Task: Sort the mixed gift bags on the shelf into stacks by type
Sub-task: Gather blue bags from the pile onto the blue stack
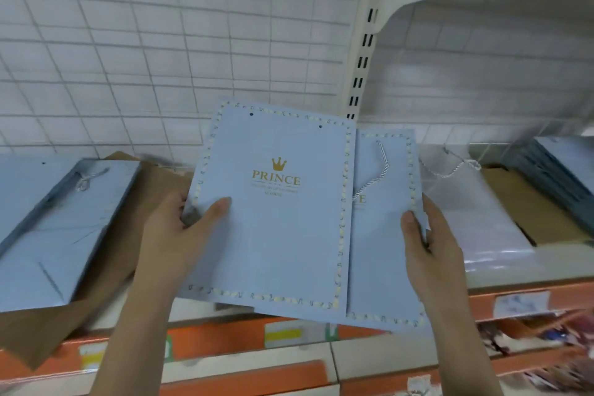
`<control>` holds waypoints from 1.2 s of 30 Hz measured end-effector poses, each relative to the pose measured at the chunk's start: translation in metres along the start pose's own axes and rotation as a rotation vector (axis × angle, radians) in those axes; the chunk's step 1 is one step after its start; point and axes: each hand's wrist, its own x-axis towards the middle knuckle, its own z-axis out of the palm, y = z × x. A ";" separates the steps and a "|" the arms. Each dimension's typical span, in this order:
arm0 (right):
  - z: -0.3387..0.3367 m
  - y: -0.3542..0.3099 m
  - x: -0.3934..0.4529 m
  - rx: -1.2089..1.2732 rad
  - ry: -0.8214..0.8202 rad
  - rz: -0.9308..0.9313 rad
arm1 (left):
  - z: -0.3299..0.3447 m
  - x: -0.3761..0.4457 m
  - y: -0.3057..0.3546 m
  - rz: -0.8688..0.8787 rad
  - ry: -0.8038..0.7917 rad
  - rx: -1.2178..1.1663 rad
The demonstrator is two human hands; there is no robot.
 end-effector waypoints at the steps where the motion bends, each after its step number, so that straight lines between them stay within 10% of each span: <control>1: -0.013 0.010 0.009 0.013 -0.012 -0.002 | 0.015 -0.008 0.005 0.010 0.011 0.006; 36: -0.269 0.173 0.215 0.043 -0.111 -0.025 | 0.335 -0.126 0.141 -0.035 0.155 -0.142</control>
